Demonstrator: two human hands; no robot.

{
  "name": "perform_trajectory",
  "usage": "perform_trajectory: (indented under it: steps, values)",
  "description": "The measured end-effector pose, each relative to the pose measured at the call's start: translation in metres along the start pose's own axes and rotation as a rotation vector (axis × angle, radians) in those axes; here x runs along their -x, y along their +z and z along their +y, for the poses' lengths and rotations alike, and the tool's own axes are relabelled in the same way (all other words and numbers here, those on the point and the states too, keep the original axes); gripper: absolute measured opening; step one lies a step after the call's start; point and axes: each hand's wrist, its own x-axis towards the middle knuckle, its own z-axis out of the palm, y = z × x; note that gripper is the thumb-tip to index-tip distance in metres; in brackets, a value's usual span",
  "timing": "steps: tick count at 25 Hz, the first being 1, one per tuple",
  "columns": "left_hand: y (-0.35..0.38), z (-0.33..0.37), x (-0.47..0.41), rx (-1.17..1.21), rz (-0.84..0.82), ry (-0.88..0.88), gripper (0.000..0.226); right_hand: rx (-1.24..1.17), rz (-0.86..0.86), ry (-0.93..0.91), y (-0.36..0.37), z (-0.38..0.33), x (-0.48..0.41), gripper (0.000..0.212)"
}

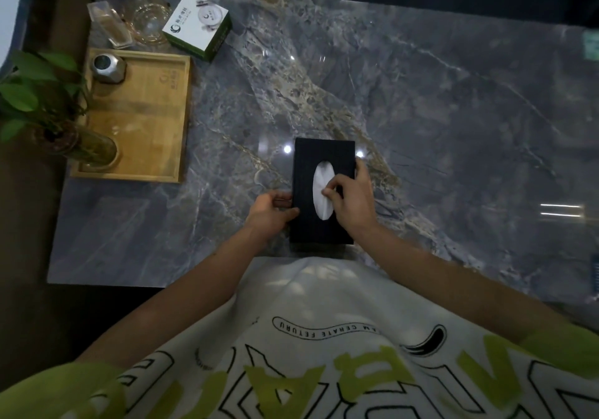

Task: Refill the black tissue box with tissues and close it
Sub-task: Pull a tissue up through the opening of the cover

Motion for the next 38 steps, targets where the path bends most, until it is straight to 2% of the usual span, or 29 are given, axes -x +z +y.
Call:
perform_trajectory:
  steps: [3, 9, 15, 18, 20, 22, 24, 27, 33, 36, 38]
  values:
    - [0.000, 0.000, -0.001, 0.006, -0.015, -0.010, 0.030, 0.074, 0.063, -0.112, 0.000, 0.004, 0.007, 0.006]
    - [0.003, 0.000, 0.003, 0.043, -0.010, 0.014, 0.026, 0.175, 0.057, -0.382, -0.001, -0.016, 0.010, 0.012]
    - [-0.001, 0.000, 0.006, 0.023, -0.032, -0.004, 0.032, 0.256, -0.017, -0.411, 0.005, -0.027, 0.009, 0.014]
    - [-0.003, -0.001, 0.010, 0.045, -0.045, -0.028, 0.034, 0.204, -0.048, -0.426, 0.008, -0.026, 0.011, 0.013]
    - [-0.001, 0.001, 0.012, 0.070, -0.002, -0.016, 0.033, -0.006, -0.030, -0.369, 0.007, -0.025, 0.011, 0.013]
    - [0.002, 0.004, 0.013, 0.033, 0.096, 0.047, 0.029, -0.216, 0.153, -0.225, 0.005, -0.020, 0.010, 0.017]
    - [0.004, 0.006, 0.013, -0.120, 0.187, 0.171, 0.032, -0.259, 0.290, -0.035, -0.001, -0.012, 0.007, 0.021]
    - [0.012, 0.011, 0.011, -0.293, 0.188, 0.300, 0.044, -0.227, 0.153, 0.088, -0.006, 0.000, 0.005, 0.020]
    - [0.022, 0.019, 0.004, -0.348, 0.147, 0.294, 0.041, -0.567, -0.104, 0.214, -0.006, -0.008, 0.003, 0.025]
    - [0.018, 0.015, -0.002, -0.285, 0.138, 0.279, 0.028, -0.749, -0.104, 0.313, -0.008, -0.010, 0.003, 0.029]
    - [0.015, 0.012, -0.003, -0.171, 0.122, 0.254, 0.017, -0.704, -0.045, 0.343, -0.008, -0.007, 0.001, 0.030]
